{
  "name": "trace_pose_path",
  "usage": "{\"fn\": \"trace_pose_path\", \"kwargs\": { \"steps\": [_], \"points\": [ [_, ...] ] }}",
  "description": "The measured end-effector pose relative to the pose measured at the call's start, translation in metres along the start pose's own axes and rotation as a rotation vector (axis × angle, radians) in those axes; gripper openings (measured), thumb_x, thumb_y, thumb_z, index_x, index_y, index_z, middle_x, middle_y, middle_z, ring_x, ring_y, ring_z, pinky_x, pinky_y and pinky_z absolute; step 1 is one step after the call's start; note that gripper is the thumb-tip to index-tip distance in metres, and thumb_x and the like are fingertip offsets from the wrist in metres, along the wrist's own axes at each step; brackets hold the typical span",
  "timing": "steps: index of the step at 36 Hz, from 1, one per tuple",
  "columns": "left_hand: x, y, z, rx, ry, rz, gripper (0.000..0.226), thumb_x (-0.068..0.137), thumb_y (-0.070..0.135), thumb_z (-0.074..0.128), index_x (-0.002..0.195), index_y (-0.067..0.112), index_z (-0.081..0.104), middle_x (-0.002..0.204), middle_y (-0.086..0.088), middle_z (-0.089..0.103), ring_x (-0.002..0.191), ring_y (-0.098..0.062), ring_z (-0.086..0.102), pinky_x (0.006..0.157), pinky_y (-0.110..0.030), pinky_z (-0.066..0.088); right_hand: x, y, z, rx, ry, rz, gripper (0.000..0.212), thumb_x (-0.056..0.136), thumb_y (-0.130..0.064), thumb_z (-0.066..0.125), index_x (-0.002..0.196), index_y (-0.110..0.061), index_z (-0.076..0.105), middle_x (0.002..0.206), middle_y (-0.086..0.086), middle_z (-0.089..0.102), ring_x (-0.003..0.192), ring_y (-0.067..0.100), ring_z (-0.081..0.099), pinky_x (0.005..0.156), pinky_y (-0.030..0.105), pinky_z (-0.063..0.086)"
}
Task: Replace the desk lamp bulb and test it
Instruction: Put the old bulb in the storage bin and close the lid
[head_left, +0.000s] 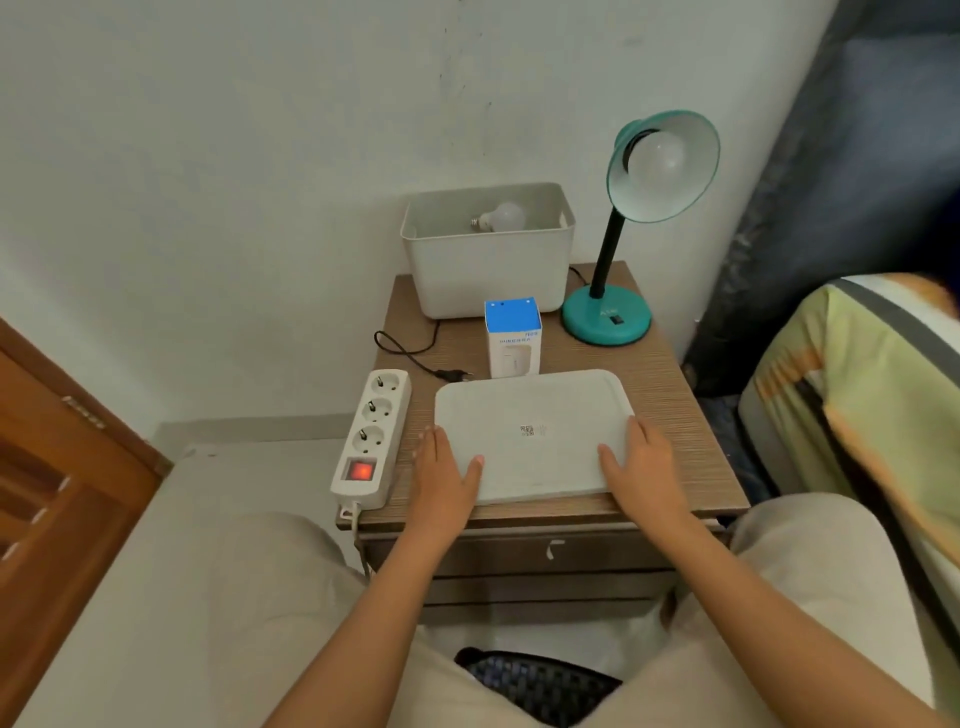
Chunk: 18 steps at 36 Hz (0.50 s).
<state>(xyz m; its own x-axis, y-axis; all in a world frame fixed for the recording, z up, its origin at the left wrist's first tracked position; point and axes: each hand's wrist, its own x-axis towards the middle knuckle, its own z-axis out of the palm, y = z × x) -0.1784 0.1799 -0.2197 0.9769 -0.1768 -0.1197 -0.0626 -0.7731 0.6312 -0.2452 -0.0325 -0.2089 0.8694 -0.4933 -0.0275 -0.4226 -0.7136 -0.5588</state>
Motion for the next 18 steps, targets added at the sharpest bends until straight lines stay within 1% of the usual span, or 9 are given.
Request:
{"fn": "trace_pose_path", "kwargs": {
  "steps": [4,8,11,18],
  "points": [
    [0.0,0.005,-0.001,-0.049,0.011,-0.032,0.072,0.097,0.035,0.044,0.149,0.005,0.005,0.159,-0.01,0.004,0.146,-0.023,0.002,0.117,-0.034,0.005,-0.006,-0.003,0.006,0.021,0.053,0.0,0.054,0.092,-0.029,0.048,0.136,-0.001,0.034,0.139,0.02,0.04,0.126,0.033,0.04,0.109,0.045,0.035],
    [-0.003,0.005,-0.005,-0.103,0.031,-0.039,0.07,0.096,0.031,0.048,0.149,0.005,0.01,0.159,-0.008,0.009,0.145,-0.023,0.011,0.116,-0.033,0.013,-0.012,-0.004,0.009,0.056,0.078,0.026,0.054,0.091,-0.029,0.051,0.135,0.0,0.037,0.139,0.021,0.041,0.127,0.034,0.04,0.109,0.047,0.036],
    [-0.007,0.008,-0.007,-0.147,0.053,-0.024,0.07,0.095,0.03,0.051,0.149,0.006,0.013,0.158,-0.007,0.013,0.144,-0.023,0.016,0.115,-0.032,0.016,-0.018,-0.004,0.007,0.106,0.103,0.044,0.054,0.09,-0.027,0.053,0.134,0.001,0.038,0.138,0.02,0.043,0.126,0.034,0.041,0.108,0.046,0.037],
    [-0.018,0.013,-0.021,-0.207,0.103,0.04,0.071,0.093,0.029,0.055,0.149,0.01,0.015,0.157,-0.003,0.017,0.143,-0.02,0.019,0.114,-0.033,0.02,-0.034,-0.007,-0.002,0.171,0.147,0.039,0.053,0.09,-0.025,0.054,0.133,0.002,0.039,0.135,0.021,0.044,0.125,0.034,0.041,0.107,0.044,0.038]
  ]
}}
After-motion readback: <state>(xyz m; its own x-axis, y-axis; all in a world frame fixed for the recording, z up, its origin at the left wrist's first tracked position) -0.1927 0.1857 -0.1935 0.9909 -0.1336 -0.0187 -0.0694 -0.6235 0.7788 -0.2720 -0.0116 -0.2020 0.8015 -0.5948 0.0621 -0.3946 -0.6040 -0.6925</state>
